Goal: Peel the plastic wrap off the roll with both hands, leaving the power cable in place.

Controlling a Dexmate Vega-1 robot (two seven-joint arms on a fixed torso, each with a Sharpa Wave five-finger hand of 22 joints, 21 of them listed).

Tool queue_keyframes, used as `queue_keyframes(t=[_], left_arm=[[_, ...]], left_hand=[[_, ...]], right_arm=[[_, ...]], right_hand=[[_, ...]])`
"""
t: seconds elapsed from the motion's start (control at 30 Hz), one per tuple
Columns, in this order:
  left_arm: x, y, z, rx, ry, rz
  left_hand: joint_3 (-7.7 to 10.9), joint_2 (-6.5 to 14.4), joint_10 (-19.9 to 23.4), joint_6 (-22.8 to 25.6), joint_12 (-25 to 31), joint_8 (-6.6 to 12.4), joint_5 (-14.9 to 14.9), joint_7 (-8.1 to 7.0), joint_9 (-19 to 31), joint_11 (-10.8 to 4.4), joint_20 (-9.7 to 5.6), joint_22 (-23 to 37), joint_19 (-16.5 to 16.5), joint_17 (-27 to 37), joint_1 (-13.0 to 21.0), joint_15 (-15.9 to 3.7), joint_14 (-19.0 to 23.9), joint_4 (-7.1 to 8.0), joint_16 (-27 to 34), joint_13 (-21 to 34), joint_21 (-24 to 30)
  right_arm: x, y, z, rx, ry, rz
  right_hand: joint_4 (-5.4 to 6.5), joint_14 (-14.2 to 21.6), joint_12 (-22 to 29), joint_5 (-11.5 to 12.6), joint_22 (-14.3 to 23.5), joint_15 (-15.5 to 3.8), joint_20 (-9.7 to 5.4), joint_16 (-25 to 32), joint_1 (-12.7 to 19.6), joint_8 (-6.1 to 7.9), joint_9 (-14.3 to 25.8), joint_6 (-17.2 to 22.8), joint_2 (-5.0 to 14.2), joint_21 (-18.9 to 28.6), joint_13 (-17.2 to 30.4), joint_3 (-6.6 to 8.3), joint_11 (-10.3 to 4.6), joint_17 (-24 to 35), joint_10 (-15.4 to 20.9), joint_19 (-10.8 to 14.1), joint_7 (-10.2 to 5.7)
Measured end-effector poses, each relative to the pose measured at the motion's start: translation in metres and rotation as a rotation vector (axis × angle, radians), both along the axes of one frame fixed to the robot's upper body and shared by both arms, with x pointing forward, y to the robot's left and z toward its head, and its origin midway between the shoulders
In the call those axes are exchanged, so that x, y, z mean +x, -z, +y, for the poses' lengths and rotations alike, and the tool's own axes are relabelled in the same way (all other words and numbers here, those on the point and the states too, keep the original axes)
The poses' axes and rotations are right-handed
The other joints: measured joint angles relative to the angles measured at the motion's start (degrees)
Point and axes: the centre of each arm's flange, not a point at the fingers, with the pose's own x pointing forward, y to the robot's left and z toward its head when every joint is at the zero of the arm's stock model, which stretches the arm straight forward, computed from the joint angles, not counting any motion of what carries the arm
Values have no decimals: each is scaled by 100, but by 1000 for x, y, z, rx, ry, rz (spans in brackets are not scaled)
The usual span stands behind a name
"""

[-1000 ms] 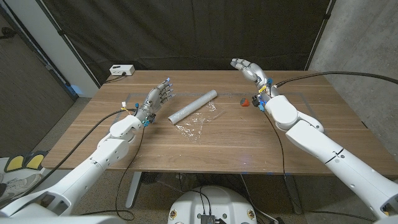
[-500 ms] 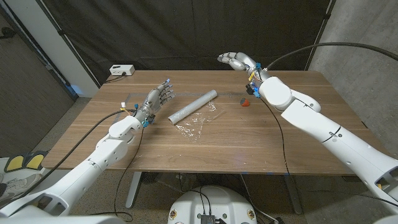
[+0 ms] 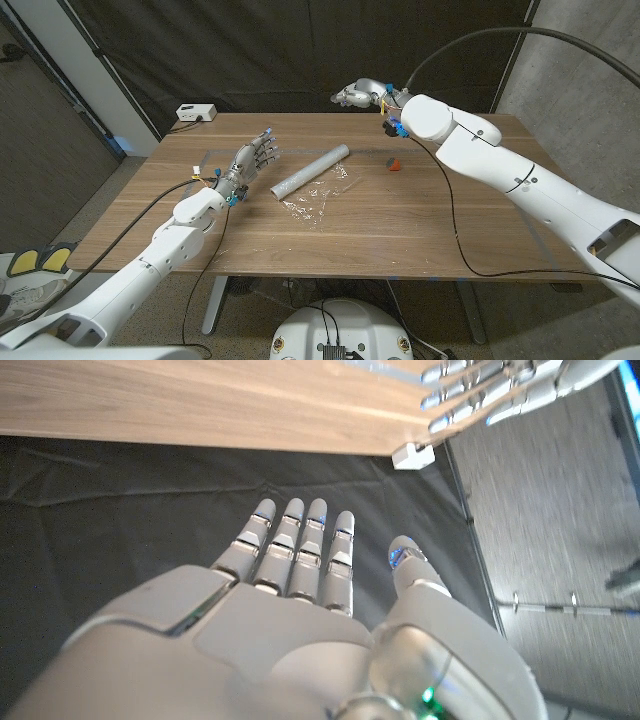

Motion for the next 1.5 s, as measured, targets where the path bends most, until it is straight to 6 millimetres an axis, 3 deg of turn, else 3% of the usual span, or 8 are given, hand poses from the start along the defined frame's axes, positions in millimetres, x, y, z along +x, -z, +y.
queue_keyframes(t=[0.47, 0.9, 1.03, 1.17, 1.37, 1.5], left_arm=[[-1, 1, 1, 0, 2, 2], [-3, 2, 2, -4, 2, 3], [-3, 3, 3, -7, 4, 2], [-3, 4, 5, -9, 6, 2], [-2, 6, 8, -10, 9, 5], [-2, 6, 10, -12, 12, 4]], left_hand=[[0, 0, 0, 42, -2, 0, 0, 0, 0, 0, 31, 0, 31, 0, 0, -8, 68, 0, 0, 0, 0], [0, 0, 31, 52, -2, 0, 0, 10, 0, 31, 30, 0, 30, -1, 1, 8, 83, 0, 0, -1, -1], [0, -1, 31, 52, -3, 0, 0, 9, -1, 31, 30, 0, 30, 22, 1, 14, 90, 0, 0, -1, -1], [0, -33, 31, 52, -3, 0, 0, 9, -1, 31, 30, 0, 30, 28, 33, 14, 90, 0, 0, -1, -1], [0, -60, 30, 52, -3, -25, 0, 9, -1, 31, 30, 0, 30, 28, 60, 33, 109, 0, 0, -1, -1], [0, -59, 30, 52, -3, -25, 0, 9, -1, 31, 30, 0, 30, 27, 59, 33, 109, 0, 0, -2, -1]], right_arm=[[-4, -14, 40, -225, 69, 94], [2, -13, 70, -363, 116, 114], [5, -11, 76, -396, 127, 125], [10, -10, 88, -439, 135, 132], [15, -8, 100, -490, 141, 130], [18, -6, 107, -516, 147, 111]], right_hand=[[88, -99, -66, 22, 0, -46, -125, -79, -43, -88, 0, -100, 46, 0, 0, 54, -39, 0, -85, -3, -67], [71, -302, -223, 22, -1, -108, -196, -139, 24, -240, 0, -418, 112, 0, 1, 71, -142, 44, -313, -75, -122], [72, -464, -332, 22, -1, -110, -248, -165, 46, -315, -1, -675, 135, 0, 1, 70, -151, 68, -528, -128, -127], [95, -695, -490, -5, 2, -107, -341, -165, 131, -383, 0, -1214, 142, -33, 16, 45, -205, 80, -896, -221, -184], [135, -1172, -617, -50, 26, -96, -489, -227, 245, -388, 29, -2098, 151, -79, 17, 38, -369, 106, -1550, -420, -223], [135, -1374, -617, -50, 27, -91, -523, -227, 341, -388, 29, -2469, 156, -117, 17, 38, -374, 90, -1832, -508, -169]])
